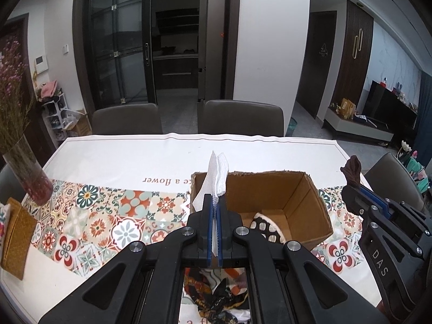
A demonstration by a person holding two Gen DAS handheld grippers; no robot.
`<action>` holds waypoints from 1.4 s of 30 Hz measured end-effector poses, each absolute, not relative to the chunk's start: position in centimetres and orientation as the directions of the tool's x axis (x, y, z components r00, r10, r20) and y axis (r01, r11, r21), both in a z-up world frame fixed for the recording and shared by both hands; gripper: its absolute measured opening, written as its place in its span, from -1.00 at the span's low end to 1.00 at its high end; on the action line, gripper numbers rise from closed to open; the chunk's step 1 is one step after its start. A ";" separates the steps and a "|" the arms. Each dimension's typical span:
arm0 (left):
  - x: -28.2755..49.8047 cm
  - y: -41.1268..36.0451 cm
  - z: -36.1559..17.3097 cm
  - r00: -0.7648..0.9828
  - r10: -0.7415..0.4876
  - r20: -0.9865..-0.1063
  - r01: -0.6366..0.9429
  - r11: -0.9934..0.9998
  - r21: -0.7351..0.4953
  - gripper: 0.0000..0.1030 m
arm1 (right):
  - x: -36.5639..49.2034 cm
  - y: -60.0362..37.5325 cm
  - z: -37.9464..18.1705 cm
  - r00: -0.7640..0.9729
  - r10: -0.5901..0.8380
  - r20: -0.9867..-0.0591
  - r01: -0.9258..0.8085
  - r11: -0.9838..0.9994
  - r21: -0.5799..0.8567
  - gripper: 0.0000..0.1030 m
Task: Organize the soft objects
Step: 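Lift the white cloth and brown hair tie and carry both over the box, then open both tools to drop the white cloth and hair tie into the box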
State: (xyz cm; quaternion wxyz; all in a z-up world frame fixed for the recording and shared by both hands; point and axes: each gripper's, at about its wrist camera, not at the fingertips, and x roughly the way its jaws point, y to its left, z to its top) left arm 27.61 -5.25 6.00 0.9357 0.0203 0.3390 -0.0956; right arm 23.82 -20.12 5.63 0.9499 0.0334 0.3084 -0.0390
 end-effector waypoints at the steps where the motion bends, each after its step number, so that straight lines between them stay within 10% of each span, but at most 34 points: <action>1: 27.9 -5.4 6.0 0.750 -0.168 -0.639 0.196 0.980 -0.027 -0.91 | 24.2 -20.3 5.7 0.806 -0.053 -0.590 0.096 0.994 0.042 -0.83; 30: 35.4 -7.2 1.6 0.634 -0.231 -0.738 0.253 0.964 -0.084 -0.90 | 31.0 -20.6 1.8 0.740 -0.044 -0.671 0.094 0.995 0.038 -0.81; 35: 35.7 -7.2 1.0 0.629 -0.224 -0.744 0.247 0.966 -0.082 -0.36 | 31.5 -20.6 1.6 0.737 -0.053 -0.674 0.097 0.995 0.029 -0.76; 38: 35.7 -7.1 1.0 0.638 -0.214 -0.739 0.239 0.968 -0.074 -0.26 | 31.7 -20.6 1.4 0.731 -0.058 -0.680 0.108 0.994 0.031 -0.54; 42: 35.7 -7.0 1.0 0.649 -0.187 -0.737 0.225 0.973 -0.049 0.01 | 31.8 -20.9 1.1 0.725 -0.070 -0.685 0.131 0.991 0.038 0.26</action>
